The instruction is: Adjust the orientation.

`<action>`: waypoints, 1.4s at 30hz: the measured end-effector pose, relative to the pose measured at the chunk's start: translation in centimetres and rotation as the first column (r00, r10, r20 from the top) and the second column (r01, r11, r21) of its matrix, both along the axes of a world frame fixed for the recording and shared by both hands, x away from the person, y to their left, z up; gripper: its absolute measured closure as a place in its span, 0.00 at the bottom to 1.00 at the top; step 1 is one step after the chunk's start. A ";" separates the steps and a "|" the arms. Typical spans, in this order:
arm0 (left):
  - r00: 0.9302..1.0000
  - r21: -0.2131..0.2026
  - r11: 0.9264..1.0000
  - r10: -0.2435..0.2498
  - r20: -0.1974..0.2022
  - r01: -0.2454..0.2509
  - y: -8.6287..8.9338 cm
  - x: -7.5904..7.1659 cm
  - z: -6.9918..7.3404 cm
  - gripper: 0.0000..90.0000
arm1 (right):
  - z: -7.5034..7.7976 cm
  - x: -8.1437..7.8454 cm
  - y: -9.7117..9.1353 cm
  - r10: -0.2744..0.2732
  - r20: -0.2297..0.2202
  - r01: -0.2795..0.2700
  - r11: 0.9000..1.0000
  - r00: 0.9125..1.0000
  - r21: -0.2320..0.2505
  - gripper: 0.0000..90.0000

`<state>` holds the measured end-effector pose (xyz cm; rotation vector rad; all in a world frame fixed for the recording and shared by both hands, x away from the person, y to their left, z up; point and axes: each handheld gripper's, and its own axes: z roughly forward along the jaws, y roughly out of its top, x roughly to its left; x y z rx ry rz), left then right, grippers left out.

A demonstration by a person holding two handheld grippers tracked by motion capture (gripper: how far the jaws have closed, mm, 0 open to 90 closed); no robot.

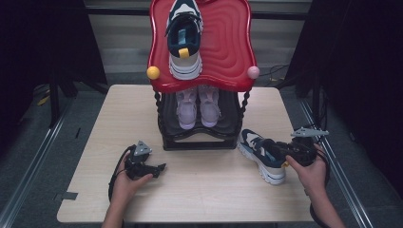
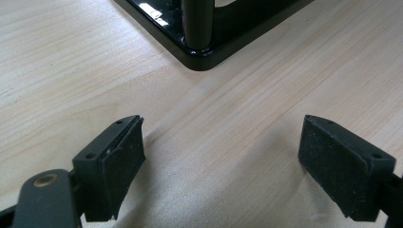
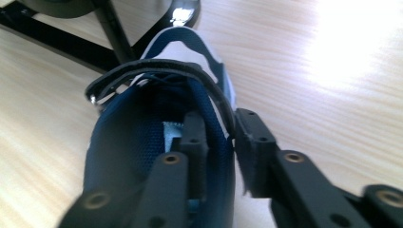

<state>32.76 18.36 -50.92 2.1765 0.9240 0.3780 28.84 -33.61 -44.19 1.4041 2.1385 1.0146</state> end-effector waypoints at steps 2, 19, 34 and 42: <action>1.000 -0.003 1.000 -0.001 -0.002 0.001 0.0 0.0 0.0 0.17 | 0.1 -0.3 0.0 0.004 0.010 -0.004 1.000 1.000 -0.002 0.66; 1.000 0.000 1.000 0.000 -0.002 0.000 0.0 -0.1 0.0 0.17 | 2.6 -3.2 1.1 0.145 0.101 -0.142 0.989 0.984 -0.034 0.53; 1.000 0.000 1.000 0.005 -0.001 -0.005 0.0 -0.1 0.0 0.17 | 1.1 -2.9 3.8 0.207 -0.017 -0.208 0.977 0.978 -0.043 0.91; 1.000 -0.001 1.000 0.005 -0.001 -0.005 0.0 -0.1 0.0 0.17 | 0.7 -1.1 5.1 0.157 0.031 -0.157 0.988 0.987 -0.005 0.96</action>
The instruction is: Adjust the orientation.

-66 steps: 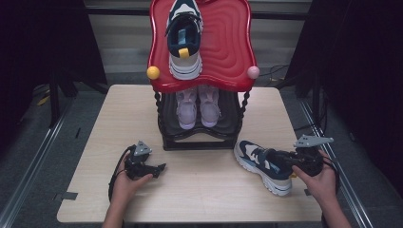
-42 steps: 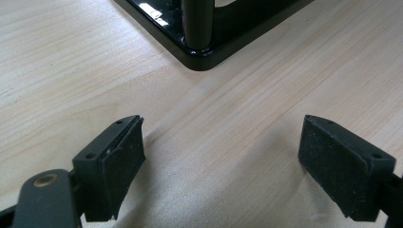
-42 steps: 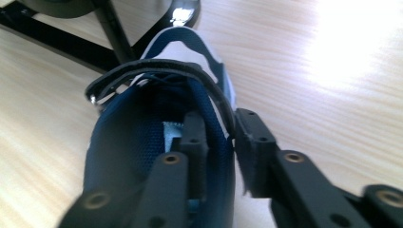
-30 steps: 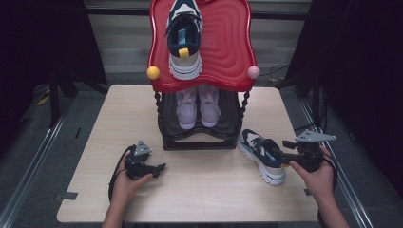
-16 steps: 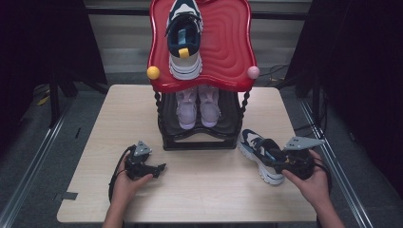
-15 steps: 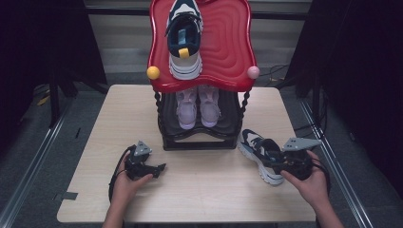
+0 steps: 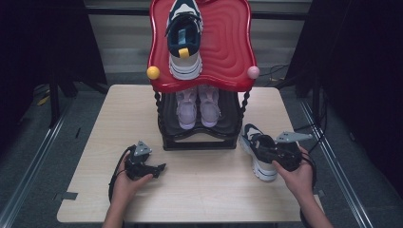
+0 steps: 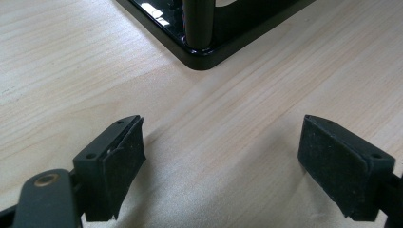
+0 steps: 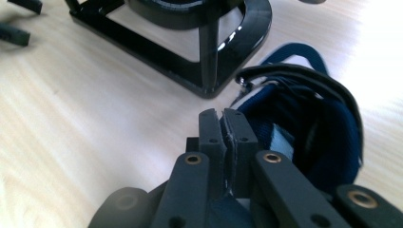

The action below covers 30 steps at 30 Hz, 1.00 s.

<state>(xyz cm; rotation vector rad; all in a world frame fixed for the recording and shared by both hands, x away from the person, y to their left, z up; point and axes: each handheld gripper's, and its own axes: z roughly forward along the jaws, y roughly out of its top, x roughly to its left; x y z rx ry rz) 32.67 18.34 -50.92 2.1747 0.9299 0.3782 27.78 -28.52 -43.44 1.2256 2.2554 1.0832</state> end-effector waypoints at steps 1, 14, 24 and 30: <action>1.000 0.000 1.000 0.000 0.000 0.000 0.0 0.0 0.0 0.17 | 0.0 0.3 0.2 -0.003 0.002 0.003 1.000 1.000 0.001 0.96; 1.000 0.001 1.000 -0.001 0.000 0.001 0.0 0.0 0.0 0.17 | 1.7 0.4 0.6 0.077 -0.053 -0.078 0.996 0.996 -0.031 0.58; 1.000 -0.003 1.000 0.001 -0.003 -0.001 0.0 0.0 0.0 0.17 | 0.7 -0.3 1.8 0.127 -0.128 -0.135 0.989 0.984 -0.053 0.59; 1.000 -0.004 1.000 0.001 -0.003 -0.001 0.0 0.0 0.0 0.17 | 0.7 -0.3 3.2 0.166 -0.142 -0.170 0.985 0.976 -0.017 0.56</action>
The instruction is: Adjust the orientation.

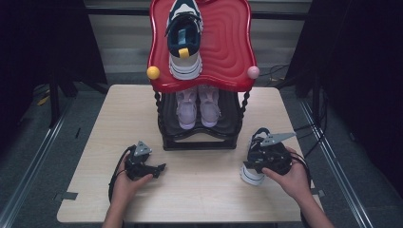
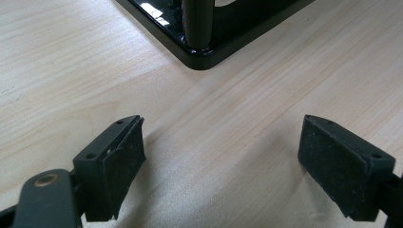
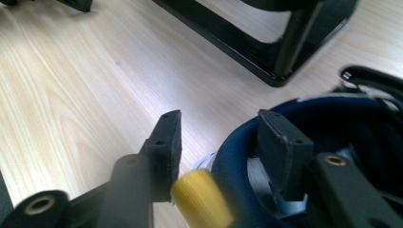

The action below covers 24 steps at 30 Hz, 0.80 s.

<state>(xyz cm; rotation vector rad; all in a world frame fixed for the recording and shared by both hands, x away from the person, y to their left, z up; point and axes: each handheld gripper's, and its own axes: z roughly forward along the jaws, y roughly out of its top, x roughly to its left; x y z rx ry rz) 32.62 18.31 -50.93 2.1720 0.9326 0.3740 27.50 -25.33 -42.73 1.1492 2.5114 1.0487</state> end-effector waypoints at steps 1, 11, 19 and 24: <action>1.000 0.000 1.000 0.000 0.000 0.000 0.0 0.0 0.0 0.17 | 0.0 0.1 0.2 0.002 -0.001 -0.002 1.000 1.000 0.005 0.54; 1.000 -0.003 1.000 -0.001 0.001 0.001 0.0 0.0 0.0 0.17 | 0.5 0.8 0.6 0.022 -0.084 -0.027 0.998 0.996 -0.057 0.51; 1.000 0.000 1.000 0.000 0.000 0.000 0.0 0.0 0.0 0.17 | 0.9 1.2 1.1 0.068 -0.186 -0.097 0.984 0.980 -0.152 0.59; 1.000 -0.001 1.000 0.001 0.000 -0.001 0.0 0.0 0.0 0.17 | 1.0 1.0 1.0 0.087 -0.180 -0.119 0.977 0.980 -0.175 0.73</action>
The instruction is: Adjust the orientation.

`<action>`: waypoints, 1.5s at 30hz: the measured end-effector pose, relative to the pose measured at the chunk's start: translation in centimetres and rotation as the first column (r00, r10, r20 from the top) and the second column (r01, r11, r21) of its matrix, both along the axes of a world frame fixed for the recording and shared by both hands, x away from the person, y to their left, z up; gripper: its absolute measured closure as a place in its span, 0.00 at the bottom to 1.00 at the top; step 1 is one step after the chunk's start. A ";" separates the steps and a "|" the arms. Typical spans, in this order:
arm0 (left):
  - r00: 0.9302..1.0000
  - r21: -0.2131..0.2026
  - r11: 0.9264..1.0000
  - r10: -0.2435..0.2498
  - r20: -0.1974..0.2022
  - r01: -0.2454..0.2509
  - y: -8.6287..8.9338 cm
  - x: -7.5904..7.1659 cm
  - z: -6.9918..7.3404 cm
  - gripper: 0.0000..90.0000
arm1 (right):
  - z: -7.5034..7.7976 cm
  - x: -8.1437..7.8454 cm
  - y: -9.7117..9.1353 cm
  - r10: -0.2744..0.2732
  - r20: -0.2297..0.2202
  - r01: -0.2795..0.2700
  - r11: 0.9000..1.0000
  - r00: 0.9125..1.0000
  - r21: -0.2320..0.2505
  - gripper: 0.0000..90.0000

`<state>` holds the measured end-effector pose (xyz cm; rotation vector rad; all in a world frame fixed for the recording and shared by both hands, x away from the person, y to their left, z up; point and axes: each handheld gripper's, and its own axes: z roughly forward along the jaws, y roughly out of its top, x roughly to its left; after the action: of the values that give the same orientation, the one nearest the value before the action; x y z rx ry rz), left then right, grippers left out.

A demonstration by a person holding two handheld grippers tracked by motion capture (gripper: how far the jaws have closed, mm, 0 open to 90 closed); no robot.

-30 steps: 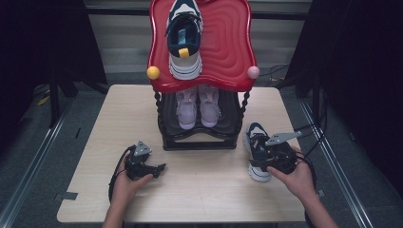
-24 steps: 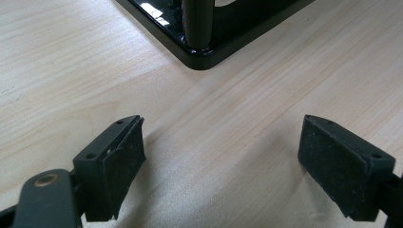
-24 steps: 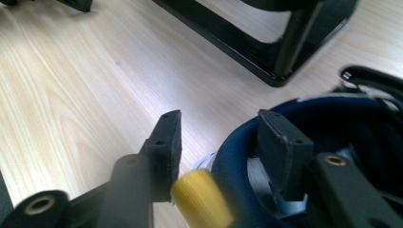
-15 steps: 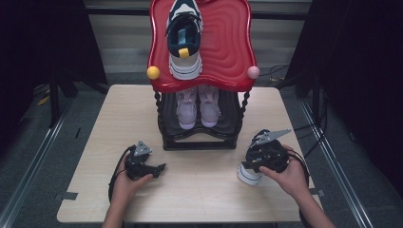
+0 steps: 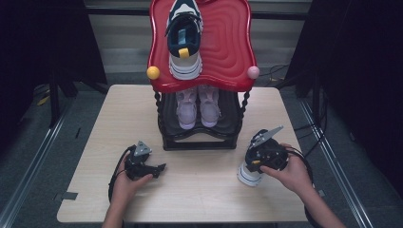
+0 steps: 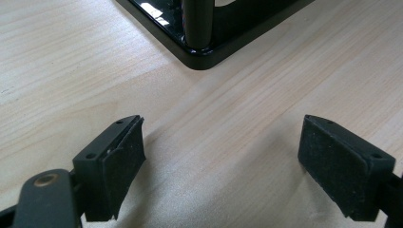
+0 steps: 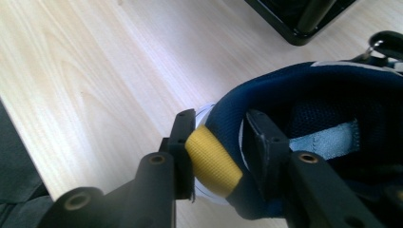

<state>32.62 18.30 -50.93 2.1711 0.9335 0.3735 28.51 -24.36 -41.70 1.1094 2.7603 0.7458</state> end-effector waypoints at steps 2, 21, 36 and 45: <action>1.000 0.000 1.000 0.000 0.000 0.000 0.0 0.0 0.0 0.17 | 0.0 -0.2 0.0 -0.001 -0.005 0.001 1.000 1.000 0.016 0.75; 1.000 -0.002 1.000 -0.002 0.000 0.002 0.0 0.0 0.0 0.17 | 0.2 0.6 2.4 0.082 -0.177 -0.109 0.983 0.981 -0.146 0.63; 1.000 -0.001 1.000 0.000 -0.001 0.000 0.0 0.0 0.0 0.17 | 0.0 2.1 4.4 0.103 -0.313 -0.198 0.937 0.944 -0.288 0.70; 1.000 -0.001 1.000 -0.001 -0.001 0.001 0.0 0.0 0.0 0.17 | -1.0 2.2 4.2 0.118 -0.338 -0.219 0.935 0.934 -0.278 0.71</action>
<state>32.63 18.31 -50.94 2.1709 0.9331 0.3717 30.74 -20.19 -42.70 1.0072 3.1247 0.1294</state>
